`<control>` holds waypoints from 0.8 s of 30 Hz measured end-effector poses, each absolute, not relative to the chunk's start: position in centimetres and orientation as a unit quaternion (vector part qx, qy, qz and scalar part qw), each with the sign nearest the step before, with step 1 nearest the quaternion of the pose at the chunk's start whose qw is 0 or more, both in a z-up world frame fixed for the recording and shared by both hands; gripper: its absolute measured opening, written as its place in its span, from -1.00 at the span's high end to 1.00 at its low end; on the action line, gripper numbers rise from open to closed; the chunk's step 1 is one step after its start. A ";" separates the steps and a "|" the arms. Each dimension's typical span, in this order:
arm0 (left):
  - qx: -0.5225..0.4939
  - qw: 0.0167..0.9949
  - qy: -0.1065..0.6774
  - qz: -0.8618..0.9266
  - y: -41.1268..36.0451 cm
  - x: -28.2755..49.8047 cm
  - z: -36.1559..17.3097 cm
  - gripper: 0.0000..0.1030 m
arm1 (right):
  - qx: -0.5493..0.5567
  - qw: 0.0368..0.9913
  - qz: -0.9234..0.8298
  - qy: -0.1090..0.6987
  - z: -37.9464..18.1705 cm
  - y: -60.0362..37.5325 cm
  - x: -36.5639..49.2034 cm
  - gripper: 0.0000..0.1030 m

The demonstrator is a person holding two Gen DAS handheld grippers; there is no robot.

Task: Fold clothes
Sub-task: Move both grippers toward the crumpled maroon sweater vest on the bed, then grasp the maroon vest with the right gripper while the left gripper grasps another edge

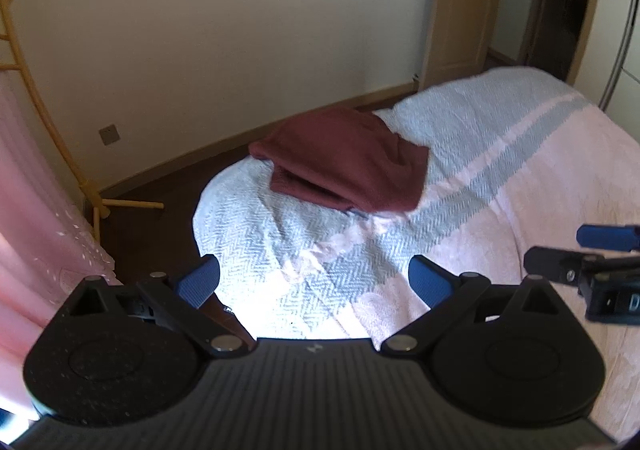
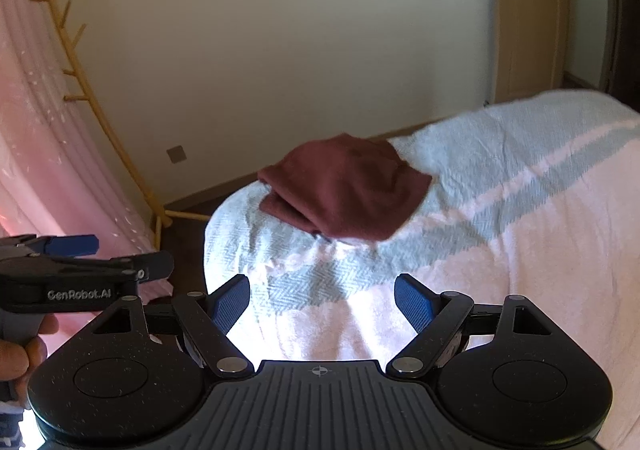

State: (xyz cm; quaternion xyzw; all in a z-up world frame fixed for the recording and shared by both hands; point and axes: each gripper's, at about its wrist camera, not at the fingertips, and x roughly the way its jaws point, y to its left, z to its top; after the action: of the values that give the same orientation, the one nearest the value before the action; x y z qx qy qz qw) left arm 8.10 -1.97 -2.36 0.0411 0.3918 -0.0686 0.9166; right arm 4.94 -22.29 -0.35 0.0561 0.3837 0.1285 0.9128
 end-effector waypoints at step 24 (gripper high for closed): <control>0.493 0.747 0.223 -0.386 -3.4 30.7 -20.8 -0.77 | -0.093 0.864 0.119 0.480 -11.7 -18.3 24.7 -0.59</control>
State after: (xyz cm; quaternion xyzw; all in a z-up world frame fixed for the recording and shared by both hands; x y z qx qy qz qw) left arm 30.69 -3.38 -20.82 0.4928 0.2231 -0.3858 0.7474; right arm 24.68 -18.33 -11.74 -0.0933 0.4803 0.1194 0.8639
